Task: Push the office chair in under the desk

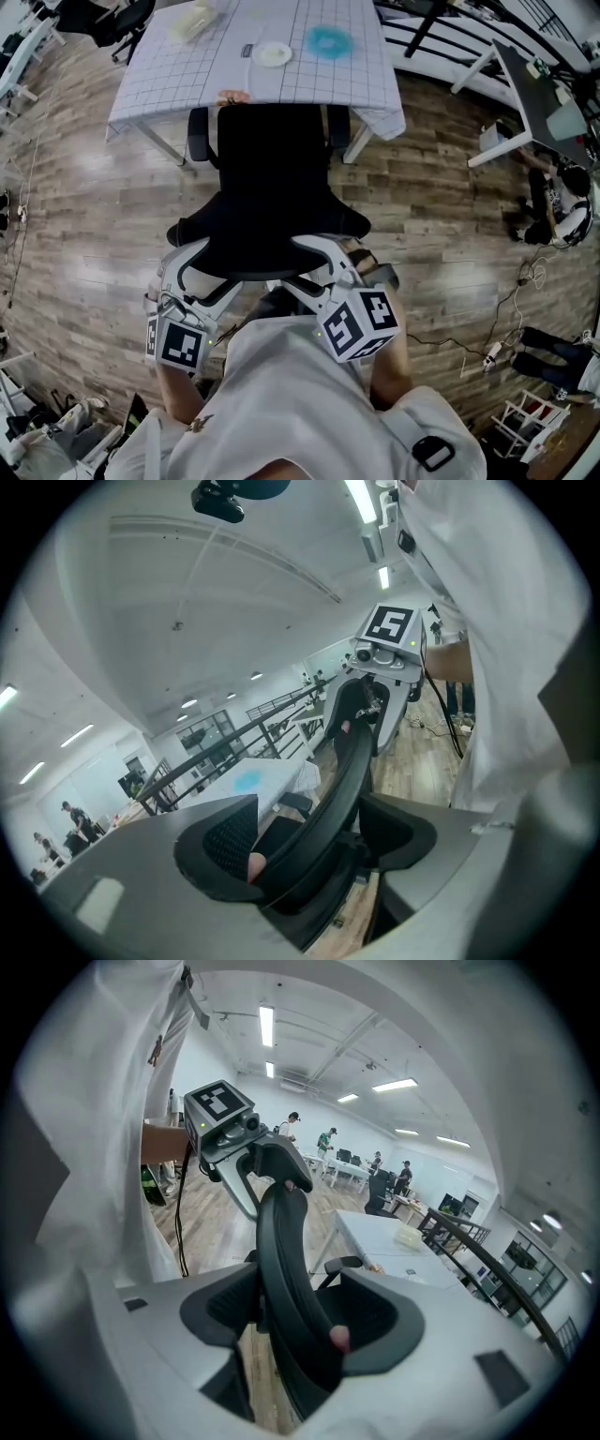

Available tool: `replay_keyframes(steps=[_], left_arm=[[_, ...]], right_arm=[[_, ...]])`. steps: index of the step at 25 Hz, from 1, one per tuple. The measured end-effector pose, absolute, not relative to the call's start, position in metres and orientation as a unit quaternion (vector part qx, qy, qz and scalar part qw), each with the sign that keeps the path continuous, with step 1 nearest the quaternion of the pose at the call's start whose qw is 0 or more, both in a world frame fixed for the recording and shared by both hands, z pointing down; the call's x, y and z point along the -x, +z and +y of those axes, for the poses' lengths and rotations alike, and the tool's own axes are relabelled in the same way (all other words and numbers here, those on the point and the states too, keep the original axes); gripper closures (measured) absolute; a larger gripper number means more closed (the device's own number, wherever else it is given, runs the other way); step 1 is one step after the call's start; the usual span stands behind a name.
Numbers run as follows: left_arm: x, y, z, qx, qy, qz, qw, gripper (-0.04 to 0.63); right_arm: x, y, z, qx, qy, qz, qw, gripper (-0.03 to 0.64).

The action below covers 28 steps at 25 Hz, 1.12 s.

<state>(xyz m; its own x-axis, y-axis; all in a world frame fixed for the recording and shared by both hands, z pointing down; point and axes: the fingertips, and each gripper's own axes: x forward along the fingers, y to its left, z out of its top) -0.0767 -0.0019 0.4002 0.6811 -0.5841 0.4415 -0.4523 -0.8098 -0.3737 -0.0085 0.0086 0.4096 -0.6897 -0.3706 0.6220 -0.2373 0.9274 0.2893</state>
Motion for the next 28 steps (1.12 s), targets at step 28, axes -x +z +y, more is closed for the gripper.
replay_keyframes(steps=[28], left_arm=[[0.075, 0.399, -0.069, 0.912, -0.281, 0.272, 0.125, 0.261]], right_arm=[[0.007, 0.408, -0.060, -0.179, -0.096, -0.914, 0.351, 0.342]])
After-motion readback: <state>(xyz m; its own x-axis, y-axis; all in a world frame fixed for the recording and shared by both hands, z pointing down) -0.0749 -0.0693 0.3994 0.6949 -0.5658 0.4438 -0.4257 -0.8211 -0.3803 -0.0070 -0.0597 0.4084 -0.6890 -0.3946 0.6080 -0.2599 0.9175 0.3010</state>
